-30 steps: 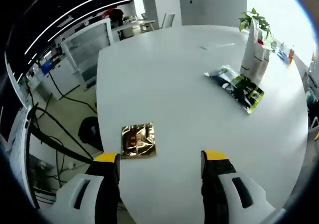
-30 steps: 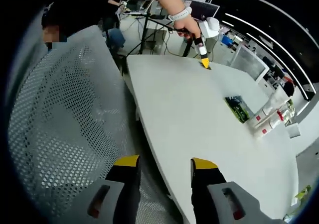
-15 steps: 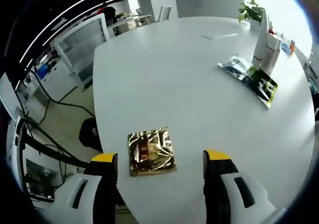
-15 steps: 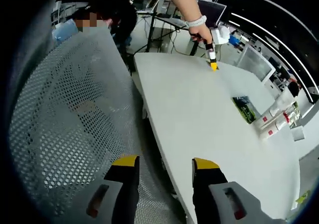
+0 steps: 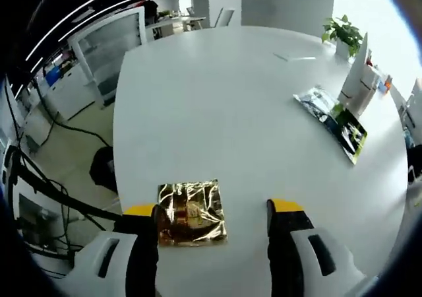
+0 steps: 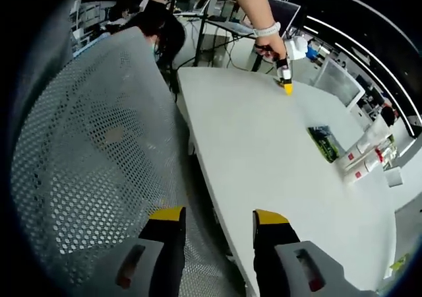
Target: Arrange the skincare products in the storage area until every visible bottle or jar stands upright without overlapping.
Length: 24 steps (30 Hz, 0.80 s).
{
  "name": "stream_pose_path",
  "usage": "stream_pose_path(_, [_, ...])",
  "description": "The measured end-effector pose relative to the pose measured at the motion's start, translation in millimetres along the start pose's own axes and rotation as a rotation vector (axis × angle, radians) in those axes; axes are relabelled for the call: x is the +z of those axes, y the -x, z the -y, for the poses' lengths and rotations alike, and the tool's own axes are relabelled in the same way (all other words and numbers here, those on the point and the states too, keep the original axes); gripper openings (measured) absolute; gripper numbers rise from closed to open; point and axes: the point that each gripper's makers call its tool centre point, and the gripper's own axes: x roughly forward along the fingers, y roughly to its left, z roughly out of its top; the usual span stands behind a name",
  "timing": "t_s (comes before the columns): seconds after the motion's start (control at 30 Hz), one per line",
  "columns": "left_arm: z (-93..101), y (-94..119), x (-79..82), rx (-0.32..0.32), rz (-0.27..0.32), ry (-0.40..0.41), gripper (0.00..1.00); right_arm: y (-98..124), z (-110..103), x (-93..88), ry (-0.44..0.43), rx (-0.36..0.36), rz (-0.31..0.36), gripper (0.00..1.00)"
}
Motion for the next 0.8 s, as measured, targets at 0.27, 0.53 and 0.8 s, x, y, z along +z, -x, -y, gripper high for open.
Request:
stream_pose_path(0.27, [-8.9,-6.7,0.2,-0.030,-0.032,-0.024,0.61,1.0,1.8,-0.1,0.011,-0.009,-0.001,0.34])
stream_pose_path(0.53, [-15.0,-3.8,-4.5,-0.039,-0.030,0.001,0.36,0.9,1.9,-0.1,0.014,-0.011,-0.002,0.33])
stream_pose_path(0.8, [-9.1,-4.9,-5.8,-0.027,-0.047,0.001,0.31,0.7,2.6,-1.4,0.017,-0.014,-0.012,0.33])
